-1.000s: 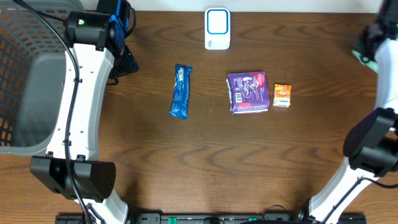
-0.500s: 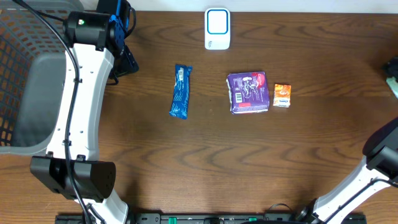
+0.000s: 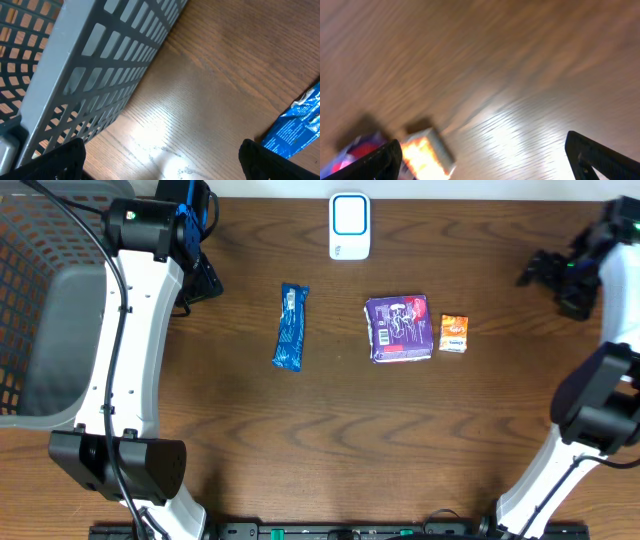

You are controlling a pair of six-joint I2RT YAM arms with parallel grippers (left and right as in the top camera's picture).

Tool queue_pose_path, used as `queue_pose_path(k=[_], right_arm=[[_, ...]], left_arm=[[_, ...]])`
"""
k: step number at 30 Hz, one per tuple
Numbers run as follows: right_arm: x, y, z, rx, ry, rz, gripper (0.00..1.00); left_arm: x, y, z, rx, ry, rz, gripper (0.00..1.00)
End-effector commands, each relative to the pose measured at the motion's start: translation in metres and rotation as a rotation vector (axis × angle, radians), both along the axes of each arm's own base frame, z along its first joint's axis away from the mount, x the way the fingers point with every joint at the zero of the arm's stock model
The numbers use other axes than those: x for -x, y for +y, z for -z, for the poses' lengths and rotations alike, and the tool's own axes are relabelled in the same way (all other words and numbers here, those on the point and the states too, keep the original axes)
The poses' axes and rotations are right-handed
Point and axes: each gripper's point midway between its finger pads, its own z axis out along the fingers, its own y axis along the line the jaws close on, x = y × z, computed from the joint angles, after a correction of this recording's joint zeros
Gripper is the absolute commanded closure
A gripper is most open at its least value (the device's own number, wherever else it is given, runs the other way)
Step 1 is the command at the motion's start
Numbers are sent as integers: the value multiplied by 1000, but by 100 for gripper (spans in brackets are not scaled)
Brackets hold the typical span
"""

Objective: Scan the item barcode
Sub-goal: 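Grasp the small orange packet with the right gripper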

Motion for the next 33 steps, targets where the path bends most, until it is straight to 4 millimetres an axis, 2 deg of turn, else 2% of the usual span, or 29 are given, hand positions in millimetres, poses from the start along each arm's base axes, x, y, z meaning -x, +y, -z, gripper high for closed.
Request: queue_pose_path(k=[1,4,9,12,14,23,24,26,28,33], right_arm=[[2,36,7,-36,33,-112,1],[5,58,15,-43,61,-158,2],[10,81,42,-41,92,-211,35],[17,87,61,-47,111,-218,51],[24,89,74,-58,131,-206,57],[46,118,121,-204,110,-294,54],[48,118,124,-204,112,-293,58],[52,118,129,-206,119,-291,71],[54,118,129,-208,125,-289,96],[54,133,122,-300,105,-294,99]], left_arm=[[1,2,3,-6,14,2,2],[1,2,2,-6,14,2,2],[1,2,2,-6,14,2,2],[1,2,2,-6,14,2,2],[1,2,3,-6,14,2,2],[1,2,3,-6,14,2,2],[1,2,3,-6,14,2,2],[1,2,3,-6,14,2,2],[1,2,2,-6,14,2,2],[1,2,2,-6,14,2,2]])
